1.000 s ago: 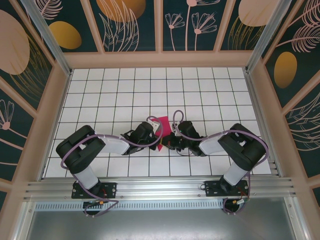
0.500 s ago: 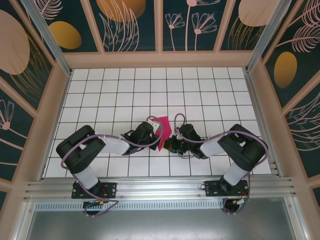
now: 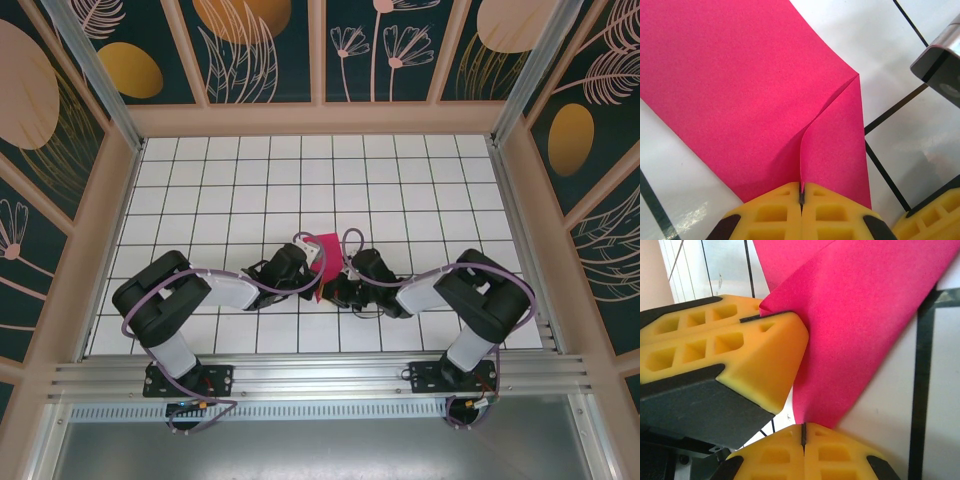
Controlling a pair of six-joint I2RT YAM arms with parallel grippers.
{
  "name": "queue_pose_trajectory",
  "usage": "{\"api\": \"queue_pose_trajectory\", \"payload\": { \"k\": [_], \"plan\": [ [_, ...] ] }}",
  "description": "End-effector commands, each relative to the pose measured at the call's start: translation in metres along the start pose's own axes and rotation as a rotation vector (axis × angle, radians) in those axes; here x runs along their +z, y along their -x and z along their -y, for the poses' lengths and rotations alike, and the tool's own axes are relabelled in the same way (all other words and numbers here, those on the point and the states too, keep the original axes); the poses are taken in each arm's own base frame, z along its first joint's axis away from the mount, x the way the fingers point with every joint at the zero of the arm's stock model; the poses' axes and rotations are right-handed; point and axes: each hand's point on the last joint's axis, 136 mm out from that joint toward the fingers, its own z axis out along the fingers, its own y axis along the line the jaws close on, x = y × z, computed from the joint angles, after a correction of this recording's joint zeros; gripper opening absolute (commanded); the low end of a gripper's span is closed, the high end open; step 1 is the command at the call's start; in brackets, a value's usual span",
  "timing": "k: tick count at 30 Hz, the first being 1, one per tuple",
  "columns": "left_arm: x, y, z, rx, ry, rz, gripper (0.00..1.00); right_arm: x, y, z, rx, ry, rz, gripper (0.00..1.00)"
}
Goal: Fold a paper plane with a square sheet of paper (pick it up from the middle)
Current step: Third fold the triangle at the center of the table.
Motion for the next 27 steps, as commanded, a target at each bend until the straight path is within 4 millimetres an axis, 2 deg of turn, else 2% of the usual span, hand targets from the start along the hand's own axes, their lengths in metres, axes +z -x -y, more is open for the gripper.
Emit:
{"api": "queue_pose_trajectory", "payload": {
  "k": [1, 2, 4, 10, 13, 21, 25, 27],
  "plan": [
    [0.006, -0.039, -0.013, -0.011, 0.044, -0.14, 0.0, 0.011, -0.004, 0.014, 0.014, -0.078, -0.029, 0.0],
    [0.006, -0.039, -0.014, -0.012, 0.048, -0.138, 0.0, 0.011, -0.004, 0.023, 0.028, -0.121, -0.025, 0.0],
    [0.005, -0.039, -0.014, -0.014, 0.052, -0.133, 0.0, 0.008, -0.003, 0.028, 0.036, -0.142, -0.009, 0.0],
    [0.005, -0.038, -0.014, -0.016, 0.05, -0.13, 0.0, -0.005, -0.001, -0.011, -0.027, -0.024, 0.011, 0.0],
    [0.005, -0.037, -0.013, -0.018, 0.046, -0.129, 0.0, -0.008, -0.004, -0.019, -0.038, -0.002, 0.009, 0.0],
    [0.005, -0.037, -0.011, -0.021, 0.037, -0.128, 0.0, 0.009, -0.011, -0.011, -0.011, -0.017, -0.019, 0.0],
    [0.005, -0.037, -0.011, -0.019, 0.038, -0.128, 0.0, 0.013, -0.01, 0.012, 0.018, -0.126, -0.014, 0.0],
    [0.005, -0.037, -0.011, -0.018, 0.037, -0.128, 0.0, 0.012, -0.01, 0.017, 0.025, -0.147, -0.013, 0.0]
  ]
}}
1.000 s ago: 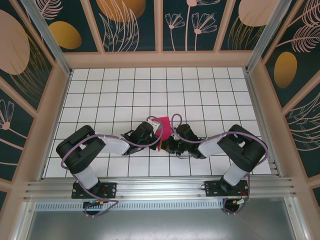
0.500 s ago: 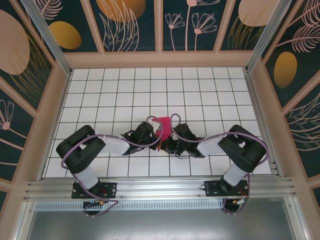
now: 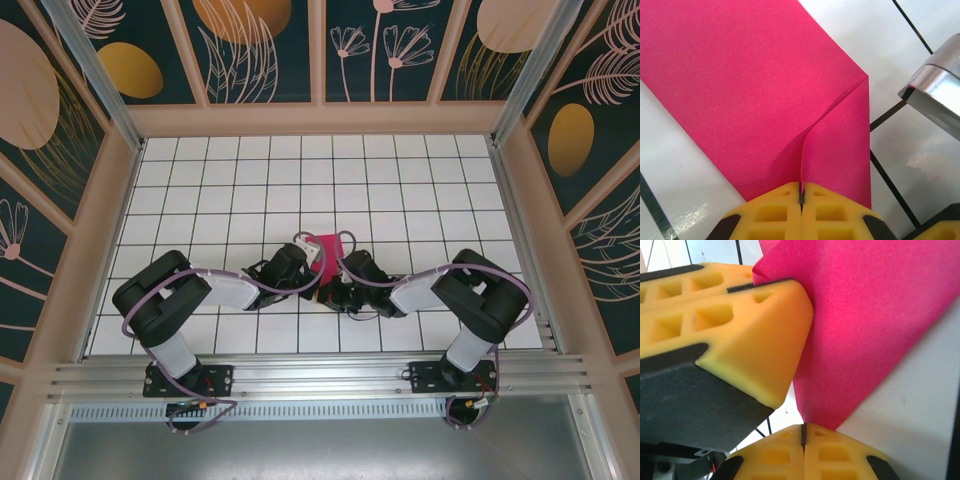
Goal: Fold a paper plane with a square sheet of paper (pick it up from the middle)
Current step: Third fold the triangle at the center of the table.
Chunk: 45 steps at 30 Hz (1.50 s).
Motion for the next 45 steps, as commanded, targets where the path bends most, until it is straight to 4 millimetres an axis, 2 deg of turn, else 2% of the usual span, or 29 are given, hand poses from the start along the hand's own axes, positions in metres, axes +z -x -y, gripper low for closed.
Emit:
{"api": "queue_pose_trajectory", "payload": {
  "k": [1, 5, 10, 13, 19, 21, 24, 26, 31, 34, 38, 45],
  "plan": [
    [0.004, -0.038, -0.012, -0.019, 0.041, -0.129, 0.0, 0.003, 0.001, 0.019, 0.029, -0.098, 0.02, 0.0],
    [0.004, -0.037, -0.012, -0.02, 0.042, -0.128, 0.0, -0.011, 0.008, 0.002, -0.011, -0.083, 0.056, 0.0],
    [0.004, -0.037, -0.012, -0.019, 0.042, -0.124, 0.0, -0.031, 0.035, 0.007, 0.002, -0.115, 0.129, 0.0],
    [0.005, -0.037, -0.012, -0.017, 0.044, -0.127, 0.0, -0.03, 0.042, 0.004, 0.001, -0.076, 0.135, 0.0],
    [0.005, -0.036, -0.012, -0.013, 0.046, -0.129, 0.0, -0.017, 0.05, -0.006, -0.008, -0.009, 0.09, 0.0],
    [0.005, -0.036, -0.013, -0.014, 0.048, -0.129, 0.0, -0.014, 0.05, -0.002, -0.007, -0.02, 0.085, 0.0],
    [0.006, -0.037, -0.014, -0.013, 0.053, -0.134, 0.0, -0.009, 0.048, 0.021, 0.026, -0.111, 0.065, 0.0],
    [0.005, -0.037, -0.014, -0.009, 0.054, -0.134, 0.0, -0.01, 0.045, 0.026, 0.034, -0.124, 0.058, 0.0],
    [0.004, -0.035, -0.014, -0.006, 0.059, -0.128, 0.0, -0.025, 0.065, -0.004, -0.023, -0.067, 0.115, 0.0],
    [0.004, -0.034, -0.014, -0.005, 0.062, -0.13, 0.0, -0.032, 0.081, -0.006, -0.031, -0.056, 0.148, 0.0],
    [0.004, -0.034, -0.013, -0.002, 0.057, -0.13, 0.0, -0.025, 0.089, 0.0, -0.023, -0.039, 0.133, 0.0],
    [0.005, -0.031, -0.014, 0.007, 0.064, -0.133, 0.0, -0.009, 0.086, 0.031, 0.035, -0.092, 0.106, 0.0]
  ]
}}
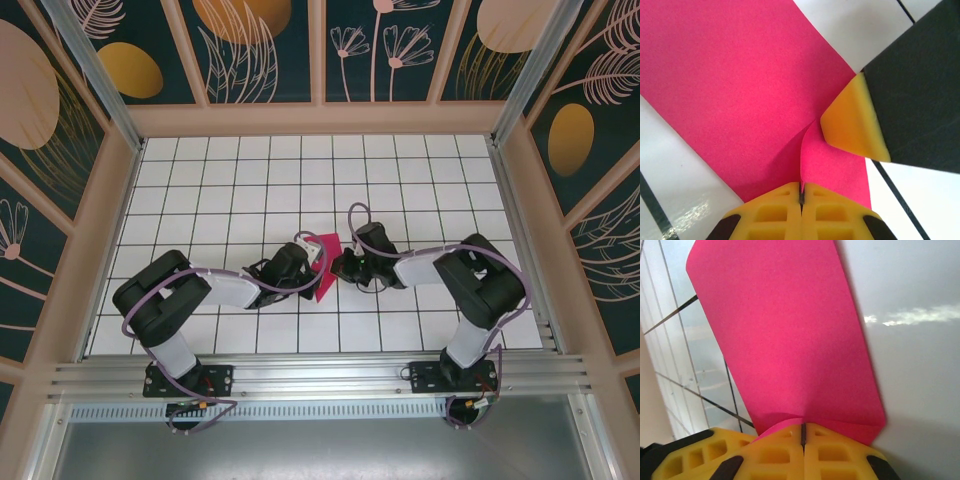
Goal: Fold a paper plane with a square sheet of paper (pick it up from the middle)
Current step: Third fold the triangle at the center of the table.
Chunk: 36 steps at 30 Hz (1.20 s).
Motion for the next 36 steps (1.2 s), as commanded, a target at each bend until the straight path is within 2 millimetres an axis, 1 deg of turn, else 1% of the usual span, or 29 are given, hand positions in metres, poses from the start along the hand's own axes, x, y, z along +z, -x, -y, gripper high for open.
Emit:
{"api": "queue_pose_trajectory", "payload": {
  "k": [1, 4, 6, 9, 12, 14, 18, 20, 23, 26, 27, 30, 31, 32, 34, 35, 36],
  "plan": [
    [0.005, -0.033, -0.014, 0.01, 0.058, -0.124, 0.0, 0.007, -0.003, 0.011, 0.0, -0.022, -0.018, 0.0],
    [0.003, -0.032, -0.014, 0.009, 0.061, -0.121, 0.0, -0.003, 0.003, -0.005, -0.034, 0.008, 0.002, 0.0],
    [0.003, -0.032, -0.015, 0.011, 0.064, -0.121, 0.0, -0.014, 0.011, -0.016, -0.057, 0.021, 0.029, 0.0],
    [0.003, -0.033, -0.015, 0.012, 0.063, -0.123, 0.0, -0.023, 0.019, -0.023, -0.078, 0.052, 0.048, 0.0],
    [0.003, -0.032, -0.015, 0.01, 0.065, -0.122, 0.0, -0.017, 0.018, -0.018, -0.082, 0.054, 0.017, 0.0],
    [0.004, -0.033, -0.014, 0.01, 0.062, -0.125, 0.0, -0.011, 0.017, -0.008, -0.065, 0.033, 0.008, 0.0],
    [0.004, -0.033, -0.014, 0.01, 0.062, -0.126, 0.0, -0.004, 0.021, 0.014, -0.033, -0.014, 0.012, 0.0],
    [0.003, -0.032, -0.014, 0.009, 0.062, -0.123, 0.0, 0.0, 0.019, 0.02, -0.023, -0.02, 0.0, 0.0],
    [0.002, -0.03, -0.013, 0.009, 0.061, -0.118, 0.0, -0.002, 0.019, 0.018, -0.022, -0.016, -0.006, 0.0],
    [0.001, -0.029, -0.014, 0.006, 0.07, -0.115, 0.0, -0.009, 0.023, 0.008, -0.039, -0.009, 0.011, 0.0],
    [-0.004, -0.02, -0.01, 0.004, 0.06, -0.087, 0.0, -0.011, 0.025, 0.004, -0.047, -0.004, 0.016, 0.0],
    [-0.008, -0.011, -0.006, -0.002, 0.052, -0.068, 0.05, -0.018, 0.029, -0.01, -0.071, 0.03, 0.024, 0.0],
    [-0.01, -0.007, -0.005, -0.007, 0.051, -0.06, 0.08, -0.021, 0.03, -0.015, -0.08, 0.036, 0.03, 0.0],
    [-0.012, -0.003, -0.004, -0.012, 0.055, -0.048, 0.13, -0.023, 0.032, -0.017, -0.087, 0.037, 0.035, 0.0],
    [-0.019, 0.008, -0.002, -0.024, 0.058, -0.022, 0.17, -0.026, 0.034, -0.021, -0.103, 0.031, 0.041, 0.0],
    [-0.024, 0.014, -0.001, -0.029, 0.06, -0.003, 0.22, -0.028, 0.035, -0.024, -0.108, 0.034, 0.041, 0.0],
    [-0.03, 0.02, 0.001, -0.035, 0.063, 0.016, 0.3, -0.03, 0.035, -0.026, -0.112, 0.04, 0.044, 0.0]
  ]
}}
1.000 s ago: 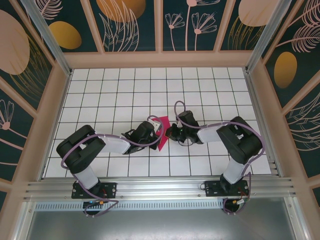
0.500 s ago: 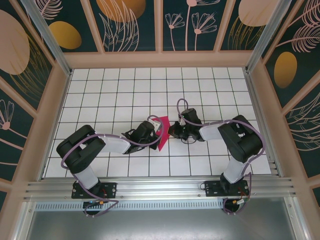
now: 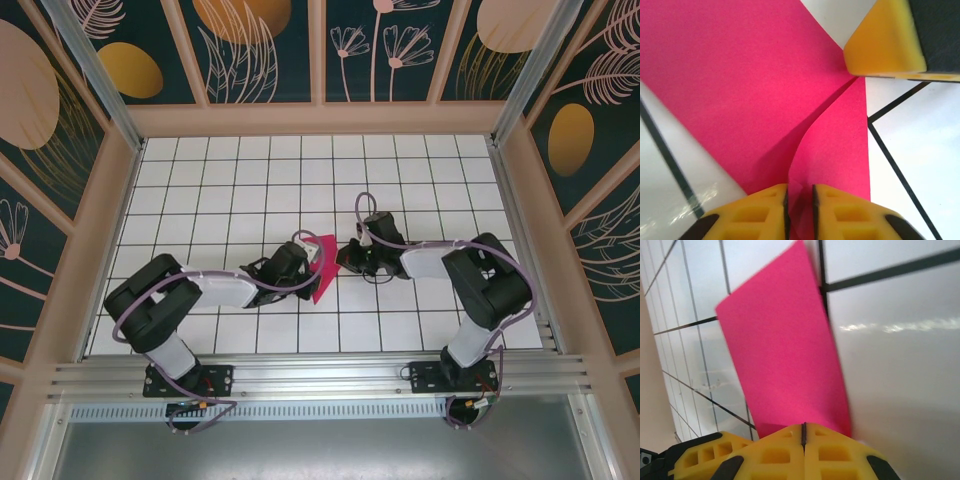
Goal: Fold a paper plane with a square sheet of paper (pick it up from the middle)
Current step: Third fold the triangle at the center of the table.
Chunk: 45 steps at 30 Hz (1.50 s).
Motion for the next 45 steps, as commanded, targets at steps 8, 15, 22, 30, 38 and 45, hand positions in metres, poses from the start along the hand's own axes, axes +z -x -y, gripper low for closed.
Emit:
{"api": "queue_pose_trajectory", "payload": {
  "k": [8, 15, 22, 30, 38, 45],
  "plan": [
    [-0.06, 0.058, 0.016, -0.069, 0.002, 0.173, 0.37, -0.034, 0.007, -0.027, -0.052, 0.049, 0.071, 0.0],
    [-0.059, 0.065, 0.044, -0.081, -0.132, 0.142, 0.14, -0.042, 0.002, -0.024, -0.03, 0.05, 0.094, 0.0],
    [-0.036, 0.046, 0.055, -0.076, -0.201, 0.025, 0.06, -0.042, -0.012, -0.027, -0.027, 0.07, 0.074, 0.0],
    [-0.026, 0.041, 0.03, -0.066, -0.059, 0.016, 0.01, -0.027, -0.026, -0.039, -0.052, 0.073, 0.032, 0.0],
    [-0.024, 0.036, 0.028, -0.038, -0.054, 0.002, 0.01, -0.014, -0.023, -0.045, -0.053, 0.082, 0.019, 0.0],
    [-0.017, 0.033, 0.031, -0.021, -0.081, -0.004, 0.02, 0.002, -0.013, -0.027, -0.038, 0.011, 0.023, 0.0]
  ]
}}
